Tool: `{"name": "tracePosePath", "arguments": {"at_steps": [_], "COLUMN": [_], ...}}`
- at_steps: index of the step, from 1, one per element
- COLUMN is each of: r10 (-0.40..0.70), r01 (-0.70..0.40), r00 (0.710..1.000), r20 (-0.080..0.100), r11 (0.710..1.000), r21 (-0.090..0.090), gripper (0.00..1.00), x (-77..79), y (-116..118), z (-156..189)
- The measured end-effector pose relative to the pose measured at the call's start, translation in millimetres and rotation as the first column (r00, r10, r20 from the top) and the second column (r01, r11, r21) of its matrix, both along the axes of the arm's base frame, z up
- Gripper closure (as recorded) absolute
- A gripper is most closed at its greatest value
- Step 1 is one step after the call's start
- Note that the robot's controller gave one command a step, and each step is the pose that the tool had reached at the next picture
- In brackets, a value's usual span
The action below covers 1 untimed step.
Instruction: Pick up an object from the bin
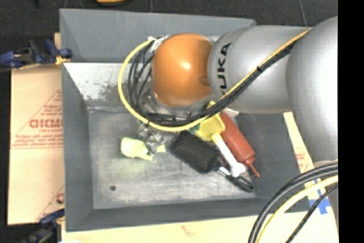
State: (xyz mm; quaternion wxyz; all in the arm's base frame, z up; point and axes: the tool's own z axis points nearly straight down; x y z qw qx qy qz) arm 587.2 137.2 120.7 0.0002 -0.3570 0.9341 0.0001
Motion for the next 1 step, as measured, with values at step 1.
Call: {"name": "tracePosePath", "arguments": {"at_steps": [1], "r10": [-0.001], "r01": [0.001], "r00": [1.0], "r20": [0.005], "r11": [1.0], "r21": [0.001], "gripper": [1.0], "x": [1.4], "y": [0.1], "z": [15.8]}}
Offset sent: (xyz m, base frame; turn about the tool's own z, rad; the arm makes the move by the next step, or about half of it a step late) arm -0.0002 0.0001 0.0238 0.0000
